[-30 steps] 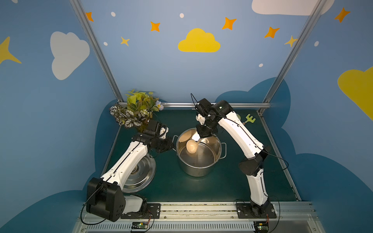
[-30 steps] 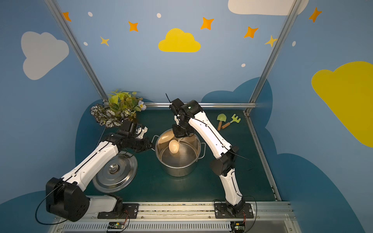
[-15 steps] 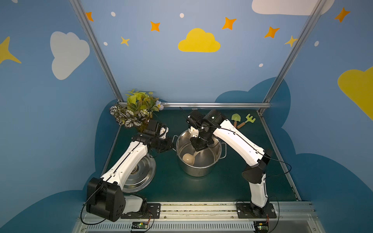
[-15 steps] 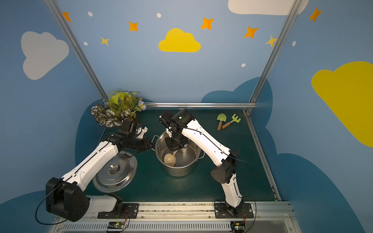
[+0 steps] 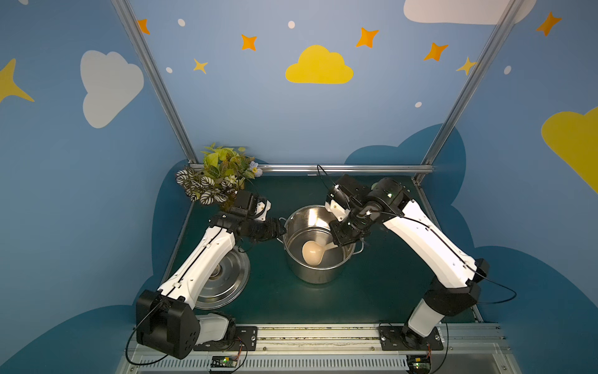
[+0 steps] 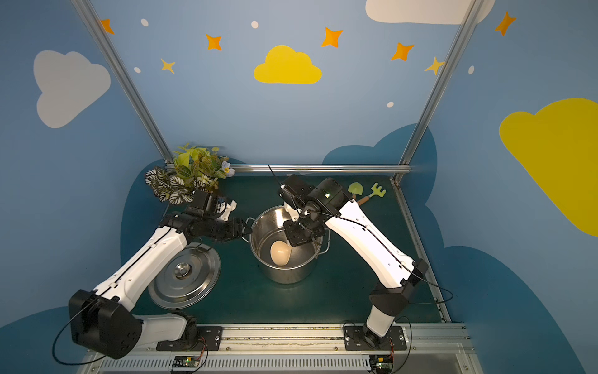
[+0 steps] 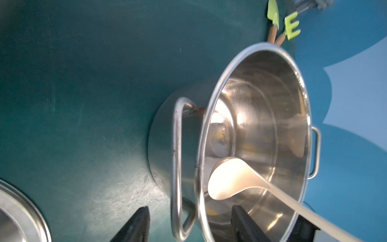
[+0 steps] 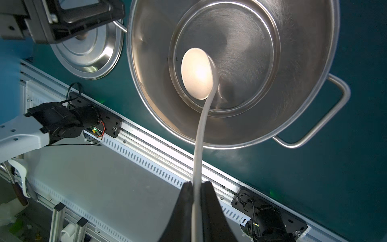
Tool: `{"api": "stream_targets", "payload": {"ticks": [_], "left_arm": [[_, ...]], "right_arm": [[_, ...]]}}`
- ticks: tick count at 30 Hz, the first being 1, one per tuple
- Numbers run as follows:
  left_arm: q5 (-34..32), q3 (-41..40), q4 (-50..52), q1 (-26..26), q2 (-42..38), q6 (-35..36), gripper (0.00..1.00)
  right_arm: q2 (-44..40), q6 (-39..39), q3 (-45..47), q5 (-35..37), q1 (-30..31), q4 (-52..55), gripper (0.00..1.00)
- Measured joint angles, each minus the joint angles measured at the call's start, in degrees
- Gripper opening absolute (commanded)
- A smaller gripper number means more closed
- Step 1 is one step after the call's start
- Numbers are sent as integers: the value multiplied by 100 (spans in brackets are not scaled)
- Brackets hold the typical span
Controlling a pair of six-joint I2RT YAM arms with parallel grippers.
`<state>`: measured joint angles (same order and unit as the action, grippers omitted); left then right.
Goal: Stir the soup with a spoon
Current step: Stir the soup in the pan with a stick, then place the spoon at the center of the board.
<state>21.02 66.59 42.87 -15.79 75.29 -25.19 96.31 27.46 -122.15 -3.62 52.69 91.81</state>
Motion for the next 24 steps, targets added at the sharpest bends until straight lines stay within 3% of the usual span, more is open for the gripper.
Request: {"api": "stream_targets", "payload": {"ticks": [7, 12, 16, 24], "left_arm": [[-31, 219, 164, 70, -297, 57, 89], [-46, 229, 225, 295, -570, 70, 93], [-39, 229, 282, 522, -750, 103, 100], [15, 92, 299, 988, -979, 118, 100]], "right_arm": [[-1180, 236, 404, -79, -498, -98, 0], [-2756, 544, 1965, -79, -1115, -1106, 0], [-3648, 835, 2695, -315, -1998, -1862, 0], [-4758, 1696, 4306, -588, -3906, -3239, 0]]}}
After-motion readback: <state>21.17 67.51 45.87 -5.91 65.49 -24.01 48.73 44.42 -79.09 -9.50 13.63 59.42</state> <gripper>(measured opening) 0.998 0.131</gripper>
